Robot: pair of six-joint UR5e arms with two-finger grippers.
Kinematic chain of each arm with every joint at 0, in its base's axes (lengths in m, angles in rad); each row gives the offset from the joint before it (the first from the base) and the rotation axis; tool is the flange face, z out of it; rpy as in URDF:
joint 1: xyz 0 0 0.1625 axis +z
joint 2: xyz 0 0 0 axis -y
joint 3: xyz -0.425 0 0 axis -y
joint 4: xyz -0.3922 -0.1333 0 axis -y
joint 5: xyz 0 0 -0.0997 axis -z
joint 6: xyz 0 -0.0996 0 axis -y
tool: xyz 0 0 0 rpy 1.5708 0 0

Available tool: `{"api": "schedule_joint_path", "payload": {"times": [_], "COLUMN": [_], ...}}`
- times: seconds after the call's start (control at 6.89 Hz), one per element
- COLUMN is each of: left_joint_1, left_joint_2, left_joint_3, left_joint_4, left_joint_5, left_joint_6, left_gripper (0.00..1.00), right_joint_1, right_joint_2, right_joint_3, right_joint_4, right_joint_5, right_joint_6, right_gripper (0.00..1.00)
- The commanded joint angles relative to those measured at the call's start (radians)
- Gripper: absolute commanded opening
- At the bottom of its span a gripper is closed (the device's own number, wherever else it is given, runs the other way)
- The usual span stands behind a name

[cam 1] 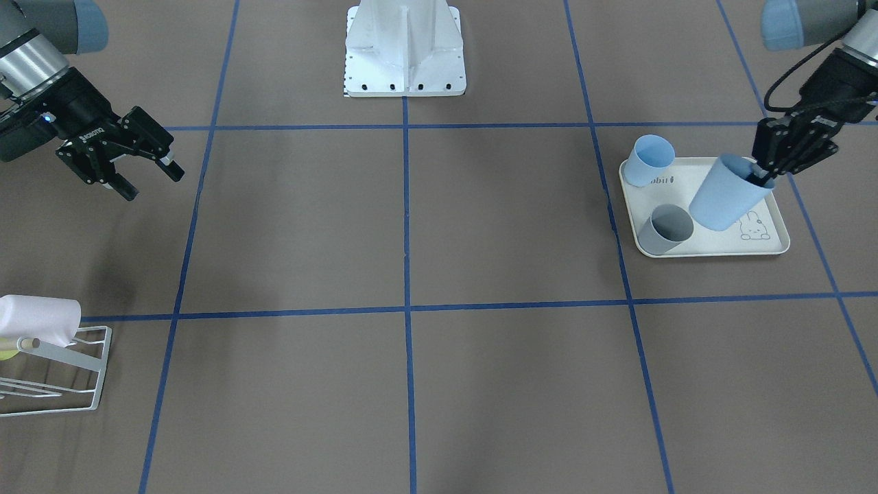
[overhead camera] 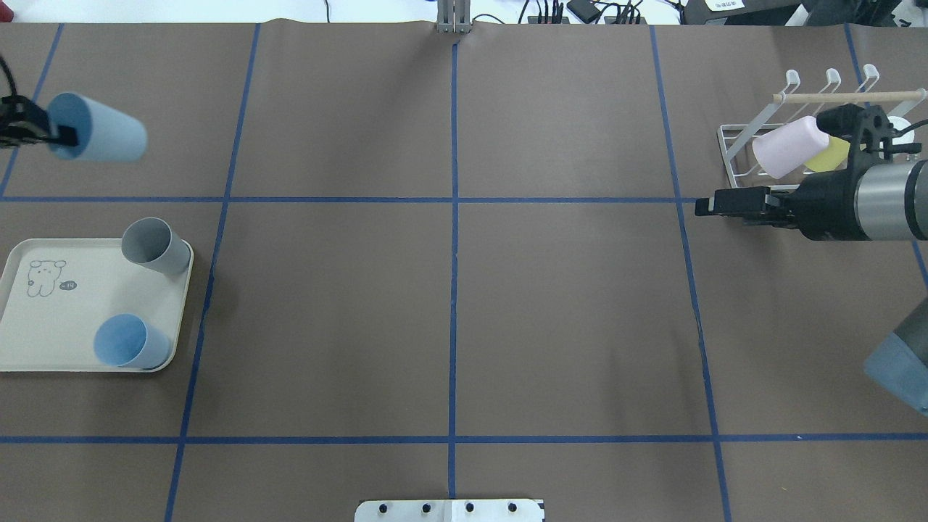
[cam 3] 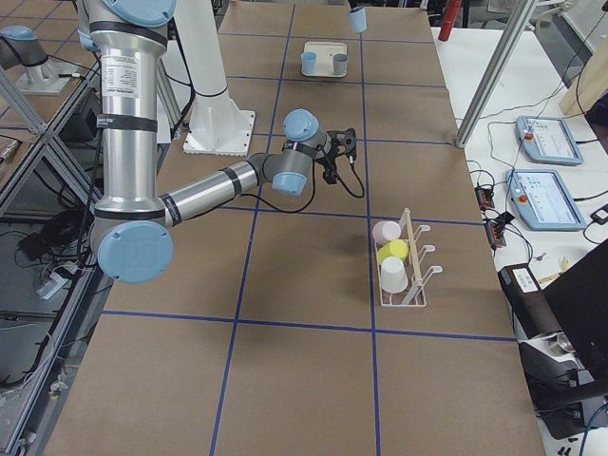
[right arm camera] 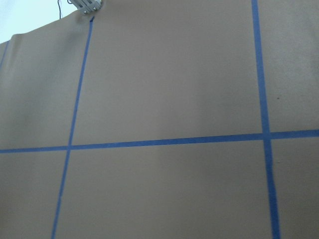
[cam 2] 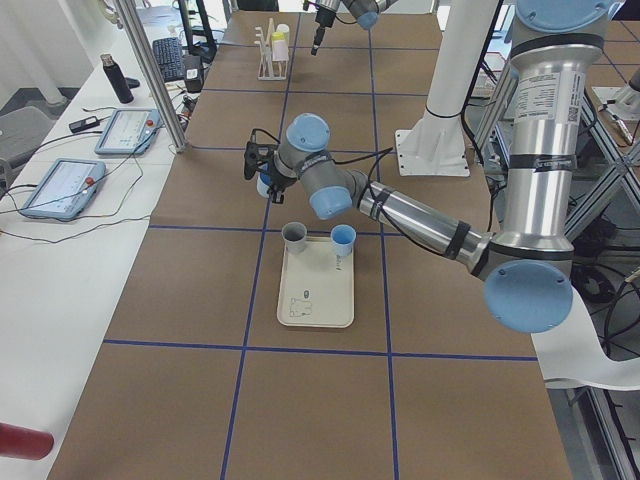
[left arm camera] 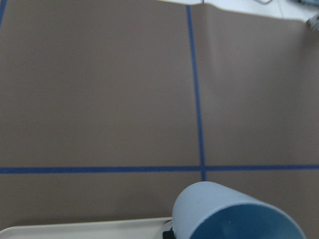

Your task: Transfer IKEA cup to right arm and place on rack

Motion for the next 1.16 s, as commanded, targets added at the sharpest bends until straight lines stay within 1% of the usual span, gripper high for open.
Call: {"api": "schedule_joint_path", "payload": {"times": [0.0, 0.15, 0.29, 0.44, 0.58, 0.73, 0.87, 1.02], "left_joint_1": [0.127, 0.164, 0.203, 0.252, 0.327, 0.384, 0.418, 0.438], "left_joint_2": [-0.182, -0.239, -0.288, -0.322, -0.327, -0.327, -0.331, -0.334], "left_joint_3": [0.015, 0.038, 0.097, 0.157, 0.206, 0.248, 0.297, 0.346], "left_joint_4": [-0.011, -0.089, -0.205, -0.360, -0.530, -0.674, -0.812, -0.943], "left_joint_5": [0.012, 0.080, 0.134, 0.230, 0.359, 0.466, 0.536, 0.576], "left_joint_6": [-0.267, -0.416, -0.539, -0.680, -0.773, -0.833, -0.887, -0.954], "left_gripper": [0.00, 0.00, 0.00, 0.00, 0.00, 0.00, 0.00, 0.00], "right_joint_1": [-0.001, -0.001, -0.001, -0.003, -0.003, -0.003, -0.003, -0.003], "right_joint_2": [0.099, 0.121, 0.124, 0.130, 0.150, 0.176, 0.199, 0.224], "right_joint_3": [0.008, 0.008, 0.008, 0.007, 0.010, 0.011, 0.017, 0.022], "right_joint_4": [0.002, 0.029, 0.087, 0.139, 0.146, 0.147, 0.147, 0.147], "right_joint_5": [0.002, 0.004, 0.005, 0.005, 0.007, 0.007, 0.005, 0.005], "right_joint_6": [0.184, 0.265, 0.333, 0.412, 0.459, 0.499, 0.552, 0.607], "right_gripper": [1.00, 1.00, 1.00, 1.00, 1.00, 1.00, 1.00, 1.00]}}
